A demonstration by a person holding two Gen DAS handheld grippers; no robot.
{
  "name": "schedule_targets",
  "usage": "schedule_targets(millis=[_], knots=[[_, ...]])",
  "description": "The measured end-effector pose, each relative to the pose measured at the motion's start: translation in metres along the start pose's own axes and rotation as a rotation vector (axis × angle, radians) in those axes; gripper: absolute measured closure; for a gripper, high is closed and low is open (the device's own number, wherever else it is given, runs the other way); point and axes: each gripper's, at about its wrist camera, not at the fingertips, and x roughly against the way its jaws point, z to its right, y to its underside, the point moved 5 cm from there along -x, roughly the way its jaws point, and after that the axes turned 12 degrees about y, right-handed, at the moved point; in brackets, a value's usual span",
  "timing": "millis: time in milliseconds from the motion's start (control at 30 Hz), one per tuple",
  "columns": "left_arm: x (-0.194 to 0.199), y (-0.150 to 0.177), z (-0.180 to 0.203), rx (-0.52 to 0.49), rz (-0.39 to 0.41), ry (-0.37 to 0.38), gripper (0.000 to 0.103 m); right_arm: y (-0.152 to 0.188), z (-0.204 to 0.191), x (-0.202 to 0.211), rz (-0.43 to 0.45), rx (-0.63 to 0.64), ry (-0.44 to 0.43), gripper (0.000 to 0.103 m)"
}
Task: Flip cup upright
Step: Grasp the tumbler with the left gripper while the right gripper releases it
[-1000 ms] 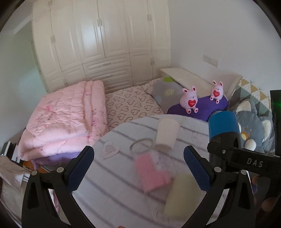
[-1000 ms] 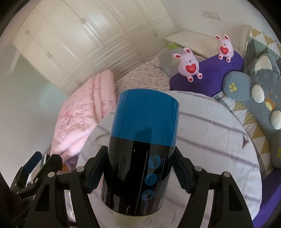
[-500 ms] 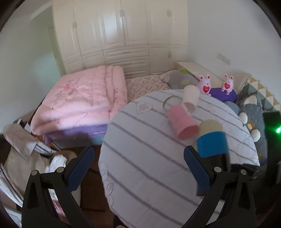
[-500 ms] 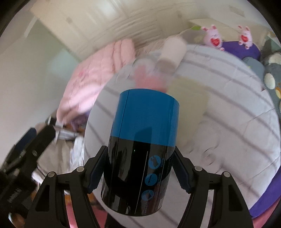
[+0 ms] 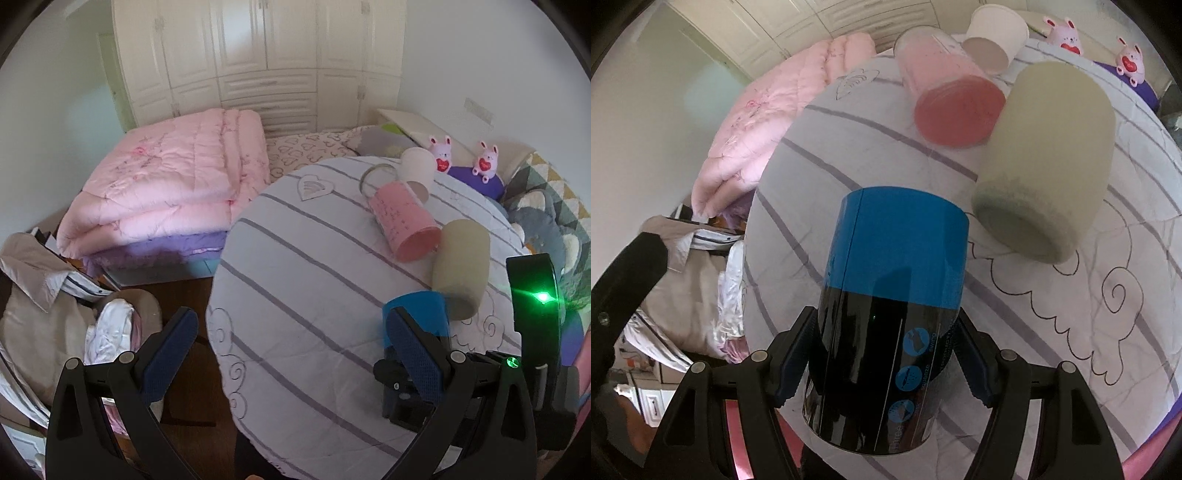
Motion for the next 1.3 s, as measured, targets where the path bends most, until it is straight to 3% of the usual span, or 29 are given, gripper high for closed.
schedule_targets(millis=[133,400,533,767,1100,1267,1300], knots=[[-0.005,0.0,0.009,-0.004,-0.018,0.026,0.0,0.004,0.003,0.013,0.039,0.022,-0.018,0.024],[-0.017,-0.002,0.038,-0.026,-0.061,0.094,0.0,0.017,0.015,0.046,0.111,0.095,-0.032,0.024],[-0.028,-0.001,0.053,-0.036,-0.094,0.122,0.0,0.03,0.03,0.058,0.165,0.135,0.055,0.024],[-0.057,0.008,0.074,-0.052,-0.2,0.127,0.0,0.035,0.06,0.062,0.176,0.117,0.036,0.024],[-0.097,0.017,0.082,-0.017,-0.35,0.169,0.001,0.026,0.064,0.037,0.12,0.129,-0.027,0.024],[-0.109,0.021,0.085,-0.018,-0.402,0.183,0.029,0.023,0.065,0.031,0.112,0.148,-0.039,0.024],[-0.112,0.023,0.087,-0.022,-0.416,0.184,0.029,0.022,0.066,0.029,0.11,0.144,-0.038,0.024]])
